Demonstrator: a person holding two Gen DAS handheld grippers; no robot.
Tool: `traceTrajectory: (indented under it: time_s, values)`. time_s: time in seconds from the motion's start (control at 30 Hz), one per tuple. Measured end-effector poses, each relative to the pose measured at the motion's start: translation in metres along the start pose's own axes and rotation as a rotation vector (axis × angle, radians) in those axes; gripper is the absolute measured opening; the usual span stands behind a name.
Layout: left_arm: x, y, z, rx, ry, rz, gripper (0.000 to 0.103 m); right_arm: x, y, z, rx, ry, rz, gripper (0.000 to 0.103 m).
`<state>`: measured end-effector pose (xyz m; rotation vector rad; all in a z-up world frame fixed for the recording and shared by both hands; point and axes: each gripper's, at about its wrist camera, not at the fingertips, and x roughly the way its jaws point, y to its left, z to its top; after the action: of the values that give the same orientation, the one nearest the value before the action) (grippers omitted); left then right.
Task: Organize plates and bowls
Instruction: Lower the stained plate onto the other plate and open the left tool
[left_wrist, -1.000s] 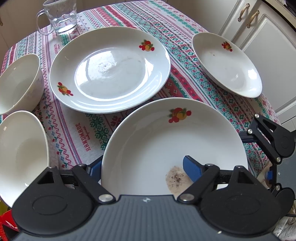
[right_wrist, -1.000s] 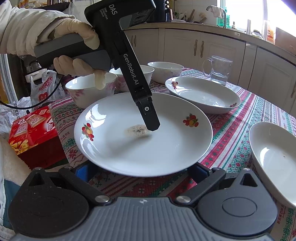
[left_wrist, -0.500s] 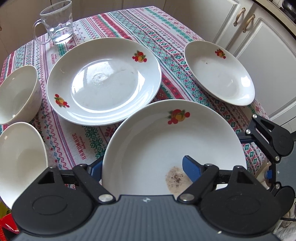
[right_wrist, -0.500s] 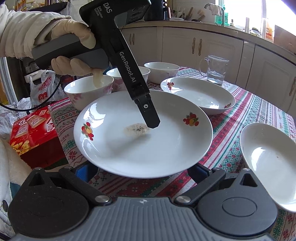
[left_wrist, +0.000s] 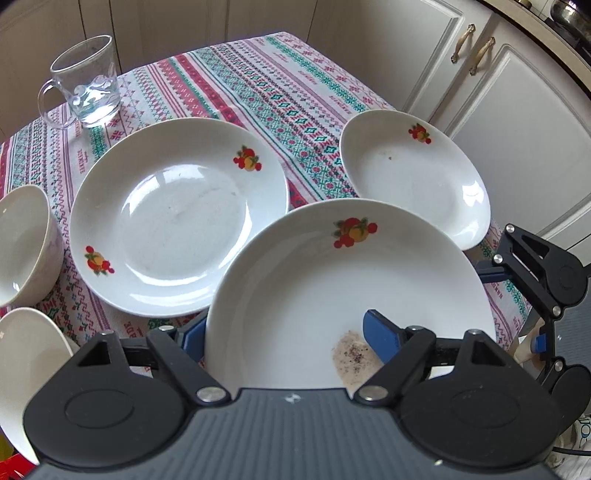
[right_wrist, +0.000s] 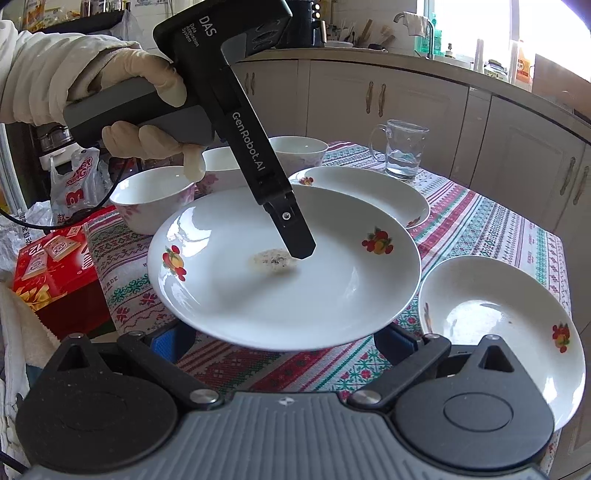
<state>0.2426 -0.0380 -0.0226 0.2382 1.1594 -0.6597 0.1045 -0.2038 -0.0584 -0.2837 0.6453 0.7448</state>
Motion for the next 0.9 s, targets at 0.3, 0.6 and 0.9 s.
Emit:
traceTrajectory:
  time_s: [0.3, 0.6, 0.9]
  values:
    - [0.009, -0.019, 0.034, 0.054, -0.004, -0.018, 0.084, -0.016, -0.025, -0.005, 0.022, -0.012, -0.053, 0.103]
    - [0.027, -0.038, 0.068, 0.109, 0.007, -0.041, 0.084, -0.030, -0.049, -0.013, 0.059, -0.014, -0.113, 0.103]
    - [0.044, -0.055, 0.094, 0.152, 0.010, -0.057, 0.084, -0.042, -0.072, -0.021, 0.092, -0.019, -0.158, 0.103]
